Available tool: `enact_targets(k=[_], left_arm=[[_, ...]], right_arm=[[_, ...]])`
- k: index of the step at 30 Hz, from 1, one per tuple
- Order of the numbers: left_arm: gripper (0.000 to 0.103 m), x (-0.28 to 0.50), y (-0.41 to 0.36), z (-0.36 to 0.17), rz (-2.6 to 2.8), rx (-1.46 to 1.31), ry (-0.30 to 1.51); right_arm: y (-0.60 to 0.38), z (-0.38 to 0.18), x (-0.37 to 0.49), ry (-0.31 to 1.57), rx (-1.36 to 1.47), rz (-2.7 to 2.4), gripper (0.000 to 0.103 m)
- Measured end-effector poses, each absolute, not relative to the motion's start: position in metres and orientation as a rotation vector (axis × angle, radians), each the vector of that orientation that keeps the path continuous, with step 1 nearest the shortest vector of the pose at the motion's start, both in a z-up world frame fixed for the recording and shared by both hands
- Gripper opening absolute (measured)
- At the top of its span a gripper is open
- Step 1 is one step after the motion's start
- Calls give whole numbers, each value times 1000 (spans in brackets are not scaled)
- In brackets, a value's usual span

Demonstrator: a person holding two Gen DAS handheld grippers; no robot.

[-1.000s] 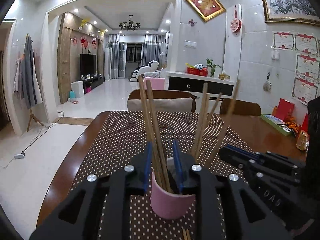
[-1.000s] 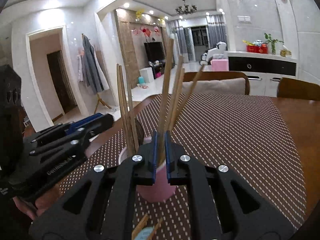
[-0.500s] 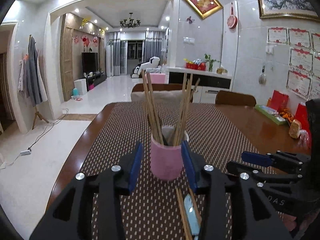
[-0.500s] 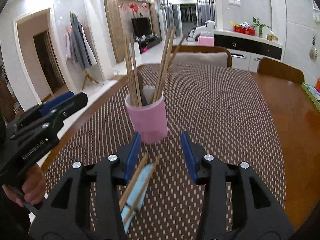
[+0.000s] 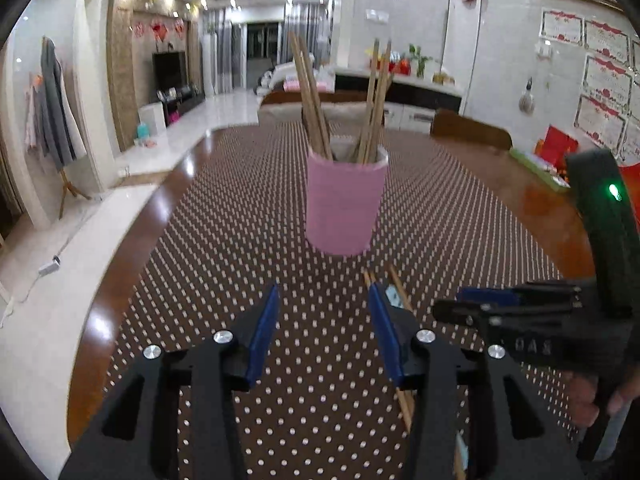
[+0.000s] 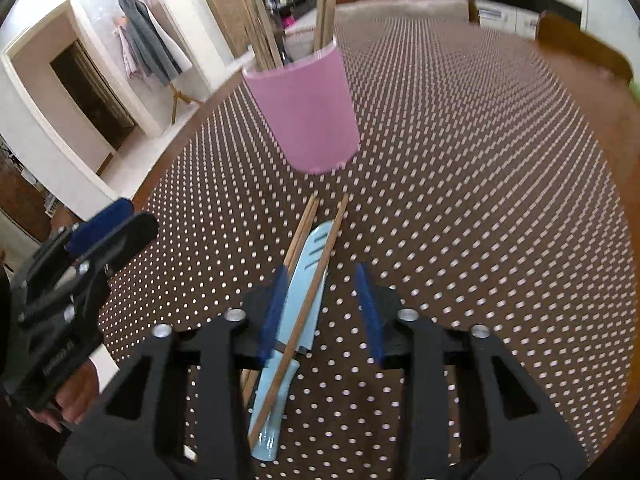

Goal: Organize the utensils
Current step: 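Open both grippers and move them back over the remaining chopsticks, then grasp a wooden chopstick with the right gripper while the left gripper grasps another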

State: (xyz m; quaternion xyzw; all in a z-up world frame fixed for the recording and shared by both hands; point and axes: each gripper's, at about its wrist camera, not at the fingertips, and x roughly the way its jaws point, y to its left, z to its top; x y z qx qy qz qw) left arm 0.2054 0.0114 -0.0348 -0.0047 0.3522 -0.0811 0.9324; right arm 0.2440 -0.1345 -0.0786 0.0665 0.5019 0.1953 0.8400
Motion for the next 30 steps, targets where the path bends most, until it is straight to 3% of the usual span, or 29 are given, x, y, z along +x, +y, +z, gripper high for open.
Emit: enact_targets(k=[5,10,12,15,30], left_arm=[[47,211,14,-51,-180,-12,780],[50,222,13,-61,-192,-17,825],[51,225,13,-65,-203,-21,841],[53,229,10,-70,-209,-23,859],[56,275,-21,-99,-279,-72,1025]], right_arm=[[-128,-93,256,1123,160,403,31],[-125,-105,270,1184,192,396,19],[-124,-109,272,1200,220,393,10],[-122,-110,275,1203,236,405,6],[-178,-103,271,1216,341,387,6]])
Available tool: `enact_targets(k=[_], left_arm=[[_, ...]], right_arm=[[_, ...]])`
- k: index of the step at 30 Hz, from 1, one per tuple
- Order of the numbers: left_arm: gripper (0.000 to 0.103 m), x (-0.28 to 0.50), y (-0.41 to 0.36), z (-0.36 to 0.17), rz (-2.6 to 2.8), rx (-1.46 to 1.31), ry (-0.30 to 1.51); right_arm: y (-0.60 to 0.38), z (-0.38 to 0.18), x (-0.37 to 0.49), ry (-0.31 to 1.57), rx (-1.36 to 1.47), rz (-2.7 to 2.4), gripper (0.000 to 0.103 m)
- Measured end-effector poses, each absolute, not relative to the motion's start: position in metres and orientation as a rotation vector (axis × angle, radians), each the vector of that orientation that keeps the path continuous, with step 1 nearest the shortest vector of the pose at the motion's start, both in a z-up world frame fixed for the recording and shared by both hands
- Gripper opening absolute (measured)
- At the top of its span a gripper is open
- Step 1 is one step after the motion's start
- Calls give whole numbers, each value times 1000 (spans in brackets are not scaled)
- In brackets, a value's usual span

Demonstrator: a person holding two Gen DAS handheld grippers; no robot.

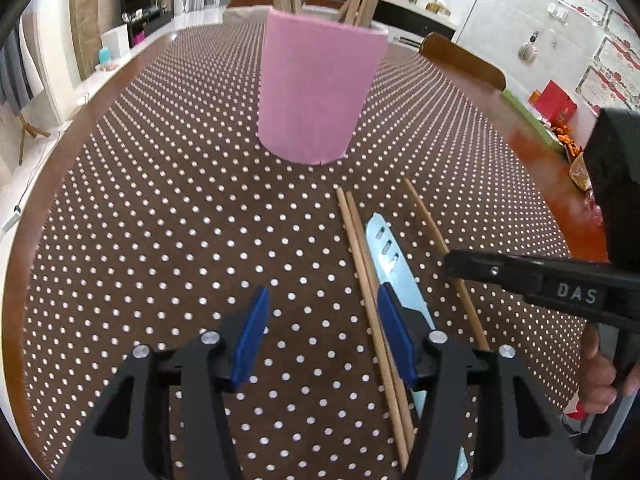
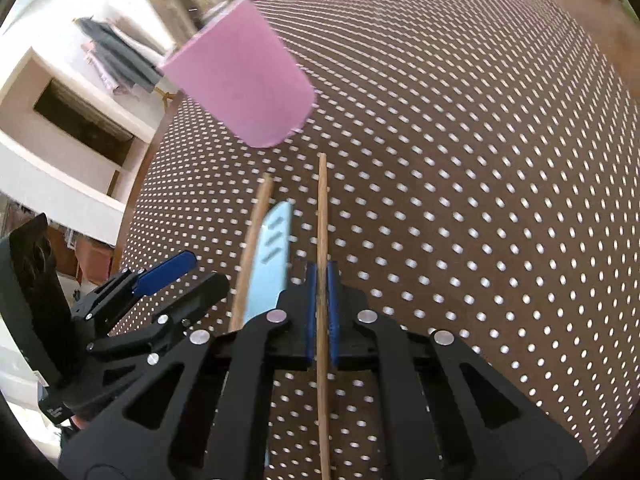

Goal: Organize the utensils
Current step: 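Grasp a wooden chopstick with the right gripper while the left gripper grasps another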

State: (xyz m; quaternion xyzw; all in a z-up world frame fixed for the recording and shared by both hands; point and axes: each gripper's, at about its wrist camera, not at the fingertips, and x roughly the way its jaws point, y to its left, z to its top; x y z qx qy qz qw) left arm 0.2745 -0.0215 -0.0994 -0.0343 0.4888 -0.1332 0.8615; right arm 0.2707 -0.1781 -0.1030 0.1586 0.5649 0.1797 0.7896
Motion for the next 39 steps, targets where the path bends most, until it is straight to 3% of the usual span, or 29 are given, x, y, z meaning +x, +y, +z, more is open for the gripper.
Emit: enact_targets(k=[7,16,24,26,28,39], left_arm=[[56,292,-42,-100,-234,7,1054],[59,333,-60,-97,-162,42,1261],[62,362,-84,-96,-41,80,1299],[50,365,-93,-94,-59,76,1307],[8,362,-98,-92,-63,87,1302],[6,330,-91,-73,-127,76,1144]], right_arm=[[-216,-98,272,1225,372,381,6],[-242,-97,273,1266,378,390,6],[-226,-96,286,1278,367,378,6],[-222,-103,287,1277,363,372,6],[-219,-107,283,1266,348,361,5],[-223,-69,277,1114,318,382,5]])
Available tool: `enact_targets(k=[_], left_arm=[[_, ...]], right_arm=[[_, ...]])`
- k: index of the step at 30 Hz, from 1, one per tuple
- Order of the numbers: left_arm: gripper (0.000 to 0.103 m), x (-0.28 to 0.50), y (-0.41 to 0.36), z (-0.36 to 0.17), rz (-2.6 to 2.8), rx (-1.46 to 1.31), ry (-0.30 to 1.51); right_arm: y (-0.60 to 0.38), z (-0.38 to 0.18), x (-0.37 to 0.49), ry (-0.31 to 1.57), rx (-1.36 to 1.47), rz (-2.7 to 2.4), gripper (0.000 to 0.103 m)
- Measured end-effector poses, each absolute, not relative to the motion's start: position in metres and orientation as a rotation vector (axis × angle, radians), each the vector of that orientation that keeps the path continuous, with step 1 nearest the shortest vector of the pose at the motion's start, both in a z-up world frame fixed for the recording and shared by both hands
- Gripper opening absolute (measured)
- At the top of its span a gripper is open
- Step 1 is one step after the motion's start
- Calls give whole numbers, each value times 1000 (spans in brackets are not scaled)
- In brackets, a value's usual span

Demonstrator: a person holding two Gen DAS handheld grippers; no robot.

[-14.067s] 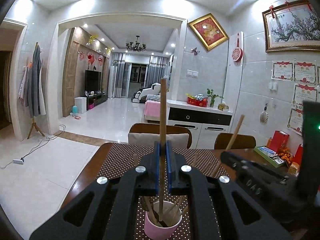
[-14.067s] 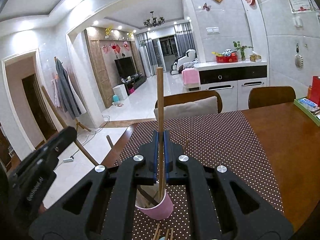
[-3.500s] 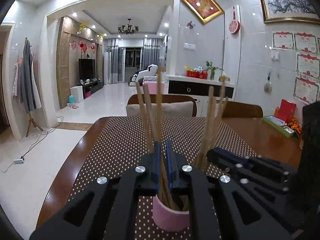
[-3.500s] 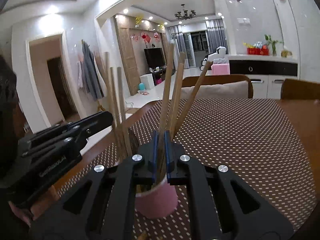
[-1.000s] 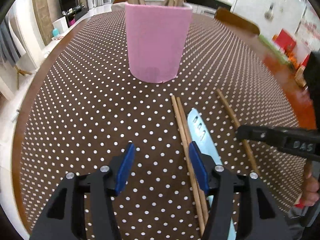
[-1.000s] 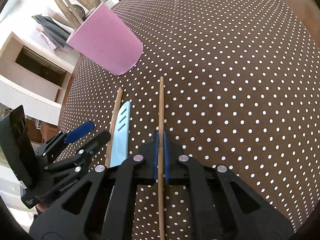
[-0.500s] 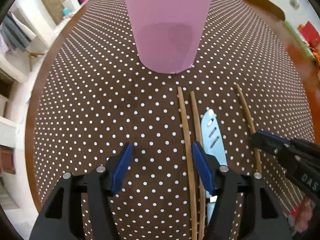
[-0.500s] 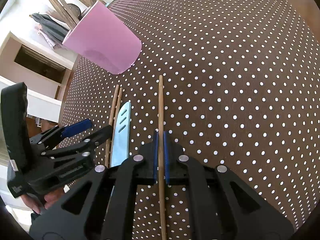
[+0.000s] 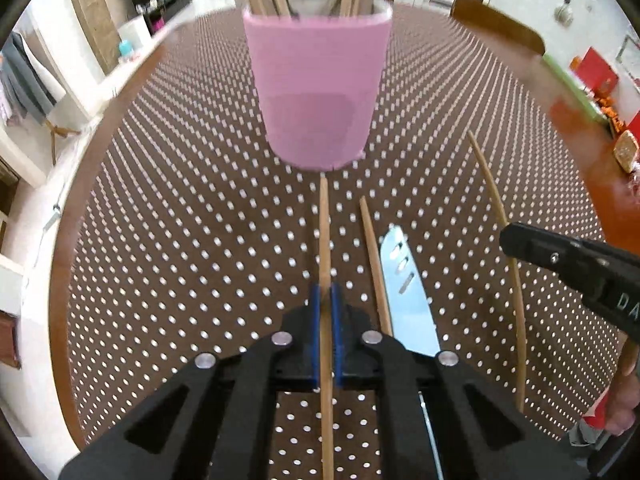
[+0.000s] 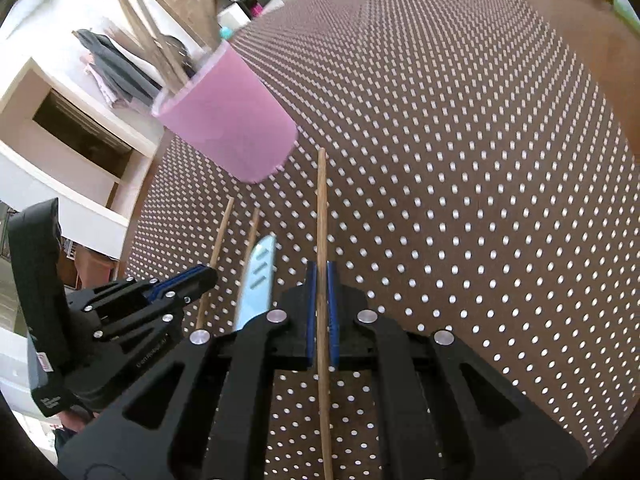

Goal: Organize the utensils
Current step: 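Grasp a wooden chopstick with the right gripper while the left gripper grasps another, then carry both held chopsticks above the pink cup and lower them in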

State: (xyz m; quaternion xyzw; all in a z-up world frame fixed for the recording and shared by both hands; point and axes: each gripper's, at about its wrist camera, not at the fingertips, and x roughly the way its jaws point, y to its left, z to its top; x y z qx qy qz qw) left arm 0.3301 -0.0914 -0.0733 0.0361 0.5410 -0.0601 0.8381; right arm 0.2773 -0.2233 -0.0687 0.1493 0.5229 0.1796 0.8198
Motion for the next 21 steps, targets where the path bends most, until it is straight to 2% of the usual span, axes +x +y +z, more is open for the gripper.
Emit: enact_targets(k=[9,21], left_arm=[[6,288,-93,-20,-86,81,910],[6,262,-81,14,-92,63,682]], right_arm=[[-224,-12,256,886,280,409,5],[-225,44,235,600,278,362,5]])
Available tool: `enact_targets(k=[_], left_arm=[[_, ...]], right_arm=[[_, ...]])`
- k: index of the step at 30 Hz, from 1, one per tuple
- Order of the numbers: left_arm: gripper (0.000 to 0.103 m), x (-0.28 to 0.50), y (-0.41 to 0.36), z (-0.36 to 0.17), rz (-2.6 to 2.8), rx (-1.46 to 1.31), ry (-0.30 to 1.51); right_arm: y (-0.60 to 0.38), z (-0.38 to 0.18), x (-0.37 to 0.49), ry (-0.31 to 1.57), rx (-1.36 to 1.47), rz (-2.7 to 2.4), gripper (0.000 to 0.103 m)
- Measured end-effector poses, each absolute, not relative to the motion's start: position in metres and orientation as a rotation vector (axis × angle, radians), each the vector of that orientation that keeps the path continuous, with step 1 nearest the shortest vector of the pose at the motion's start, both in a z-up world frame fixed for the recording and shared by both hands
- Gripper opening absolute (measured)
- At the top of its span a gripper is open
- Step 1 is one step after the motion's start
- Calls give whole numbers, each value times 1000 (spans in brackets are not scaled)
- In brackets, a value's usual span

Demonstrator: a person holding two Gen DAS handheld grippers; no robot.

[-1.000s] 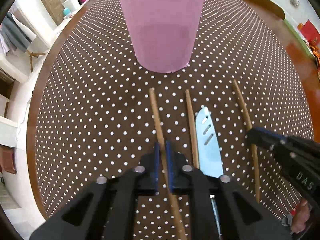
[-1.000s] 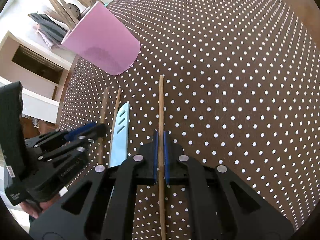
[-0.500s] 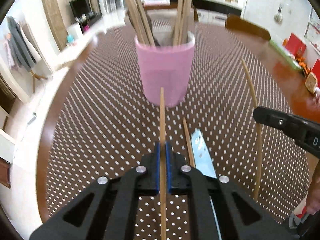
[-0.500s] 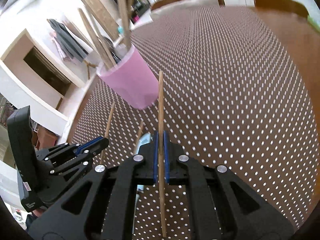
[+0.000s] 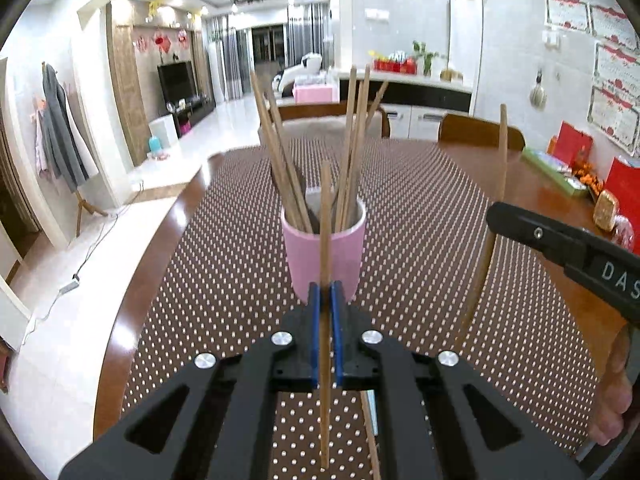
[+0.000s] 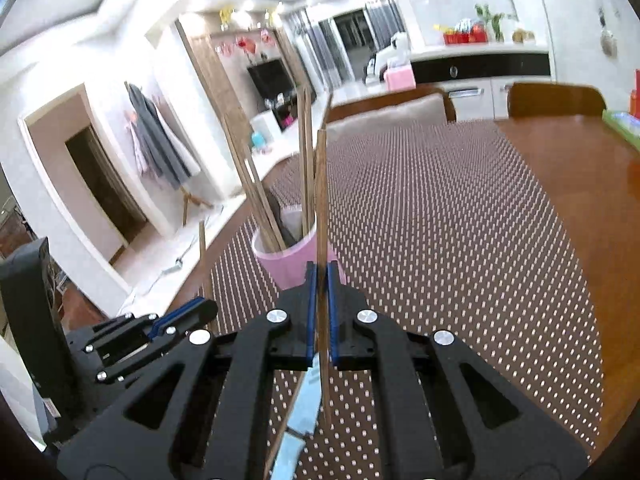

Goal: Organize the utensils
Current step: 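Carry both held chopsticks above the pink cup and lower them in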

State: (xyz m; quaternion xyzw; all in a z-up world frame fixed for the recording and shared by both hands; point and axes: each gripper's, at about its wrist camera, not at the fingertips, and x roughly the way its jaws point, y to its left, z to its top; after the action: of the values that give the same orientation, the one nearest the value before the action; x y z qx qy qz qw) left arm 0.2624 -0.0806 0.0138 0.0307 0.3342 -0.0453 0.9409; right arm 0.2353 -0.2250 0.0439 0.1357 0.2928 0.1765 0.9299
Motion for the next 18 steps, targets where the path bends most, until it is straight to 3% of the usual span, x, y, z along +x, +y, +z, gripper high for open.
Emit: enact_targets(k=[18], left_arm=[[6,300,-65,91,-114,-12,446]], right_arm=[[-193,115,271,401,257,361,5]])
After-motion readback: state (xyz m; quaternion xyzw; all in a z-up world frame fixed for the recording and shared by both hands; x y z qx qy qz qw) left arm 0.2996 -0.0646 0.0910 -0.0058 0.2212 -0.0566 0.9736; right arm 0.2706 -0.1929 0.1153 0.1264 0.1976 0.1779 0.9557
